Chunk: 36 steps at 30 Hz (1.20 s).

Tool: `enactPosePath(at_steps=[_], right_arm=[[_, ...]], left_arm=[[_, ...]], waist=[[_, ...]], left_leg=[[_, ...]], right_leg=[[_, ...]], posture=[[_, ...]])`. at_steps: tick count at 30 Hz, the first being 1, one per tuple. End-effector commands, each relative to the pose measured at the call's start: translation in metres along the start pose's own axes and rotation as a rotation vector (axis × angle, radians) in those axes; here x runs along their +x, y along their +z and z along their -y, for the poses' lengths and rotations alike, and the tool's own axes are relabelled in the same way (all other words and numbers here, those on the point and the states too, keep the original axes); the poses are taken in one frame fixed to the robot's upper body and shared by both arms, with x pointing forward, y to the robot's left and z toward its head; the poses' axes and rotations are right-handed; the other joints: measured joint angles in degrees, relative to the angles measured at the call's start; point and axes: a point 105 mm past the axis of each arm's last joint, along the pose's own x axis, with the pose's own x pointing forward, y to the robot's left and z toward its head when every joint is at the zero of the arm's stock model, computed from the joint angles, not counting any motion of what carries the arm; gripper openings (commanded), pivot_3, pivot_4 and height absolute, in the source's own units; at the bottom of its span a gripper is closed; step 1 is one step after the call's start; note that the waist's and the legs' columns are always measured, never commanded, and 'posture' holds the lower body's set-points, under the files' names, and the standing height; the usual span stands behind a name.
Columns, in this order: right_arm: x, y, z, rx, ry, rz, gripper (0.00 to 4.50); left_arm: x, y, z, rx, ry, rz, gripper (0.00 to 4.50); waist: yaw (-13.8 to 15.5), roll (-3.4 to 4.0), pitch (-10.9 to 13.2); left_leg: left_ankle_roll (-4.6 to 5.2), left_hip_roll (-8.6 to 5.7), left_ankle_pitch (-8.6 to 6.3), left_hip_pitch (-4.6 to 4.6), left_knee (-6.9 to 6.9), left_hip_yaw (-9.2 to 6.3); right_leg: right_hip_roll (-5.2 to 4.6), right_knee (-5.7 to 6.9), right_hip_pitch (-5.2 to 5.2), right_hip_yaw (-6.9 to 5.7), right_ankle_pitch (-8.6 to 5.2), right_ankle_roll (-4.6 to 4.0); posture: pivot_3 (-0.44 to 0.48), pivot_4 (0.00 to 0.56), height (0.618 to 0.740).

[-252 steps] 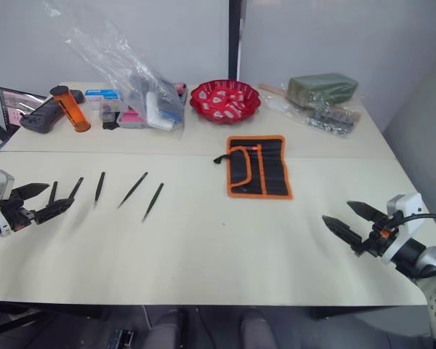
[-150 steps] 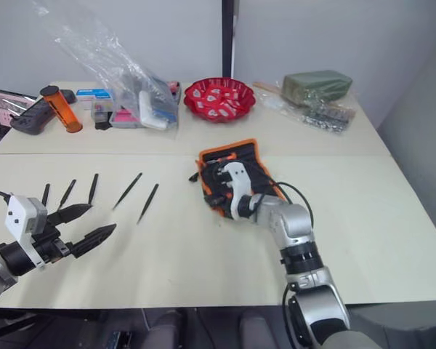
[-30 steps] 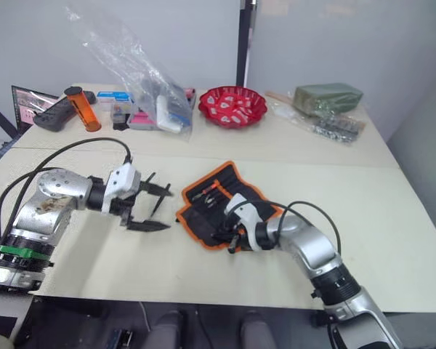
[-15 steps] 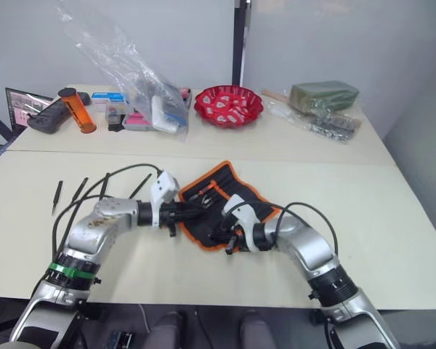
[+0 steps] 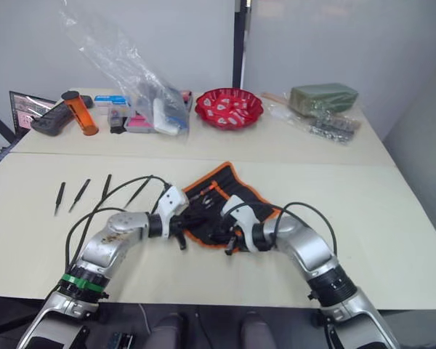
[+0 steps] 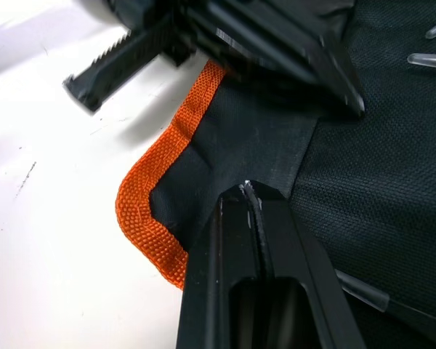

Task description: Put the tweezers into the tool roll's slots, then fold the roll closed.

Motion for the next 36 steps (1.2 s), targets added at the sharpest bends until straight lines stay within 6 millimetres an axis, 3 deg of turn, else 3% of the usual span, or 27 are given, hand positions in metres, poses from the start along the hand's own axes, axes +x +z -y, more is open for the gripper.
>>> enactPosePath(at_steps=[1,9,17,20,23,26,29,36], right_arm=[[-0.004,-0.047,0.014,0.085,-0.077,-0.171,0.0],[-0.006,-0.046,0.015,0.08,-0.074,-0.169,0.0],[-0.009,-0.049,0.016,0.08,-0.076,-0.176,0.0],[-0.008,-0.044,0.016,0.075,-0.07,-0.157,0.0],[-0.008,-0.038,0.014,0.064,-0.059,-0.134,0.0],[-0.007,-0.035,0.013,0.056,-0.054,-0.122,0.0],[-0.006,-0.03,0.012,0.045,-0.048,-0.108,0.0],[-0.009,-0.012,0.012,-0.007,-0.046,-0.043,0.0]], left_arm=[[-0.023,-0.017,-0.028,-0.039,0.126,-0.049,0.01],[-0.034,-0.005,-0.046,-0.019,0.199,0.004,0.01],[-0.055,0.043,-0.073,-0.003,0.344,0.147,0.01],[-0.053,0.062,-0.062,-0.027,0.291,0.228,0.01],[-0.044,0.077,-0.037,-0.047,0.177,0.295,0.01],[-0.03,0.068,-0.016,-0.04,0.101,0.25,0.01],[-0.018,0.052,-0.008,-0.045,0.085,0.193,0.01],[-0.011,0.001,-0.024,-0.109,0.183,0.07,0.01]], waist=[[0.04,0.04,-0.03],[0.08,0.05,-0.04],[0.45,0.04,-0.03],[0.39,0.03,-0.04],[0.36,0.03,-0.04],[0.23,0.04,-0.05],[0.22,0.05,-0.05],[0.14,0.04,-0.04]], left_leg=[[0.0,0.0,0.0,0.0,0.0,0.0],[0.0,0.0,0.0,0.0,0.01,0.01],[-0.01,-0.02,-0.01,-0.02,-0.04,-0.03],[-0.01,-0.04,-0.01,-0.06,-0.06,0.0],[-0.02,-0.05,-0.01,-0.09,-0.07,0.01],[-0.01,-0.05,0.0,-0.25,-0.06,0.02],[-0.01,-0.05,0.0,-0.25,-0.07,0.02],[-0.01,-0.05,0.0,-0.38,-0.06,0.02]], right_leg=[[0.0,-0.02,0.0,0.0,-0.01,-0.01],[-0.01,-0.07,-0.02,0.02,-0.05,-0.09],[-0.02,-0.36,-0.1,-0.02,-0.02,-0.03],[-0.06,-0.61,-0.02,0.0,0.0,0.0],[-0.08,-0.63,0.03,0.0,0.11,0.19],[-0.07,-0.57,0.03,0.01,0.18,0.28],[-0.06,-0.56,0.01,0.02,0.22,0.32],[-0.06,-0.58,-0.15,0.02,0.13,0.16]], posture=[[0.0,0.15,0.74],[0.0,0.15,0.74],[0.0,0.15,0.74],[0.0,0.15,0.74],[0.0,0.15,0.74],[0.0,0.15,0.74],[0.0,0.15,0.74],[0.0,0.15,0.74]])
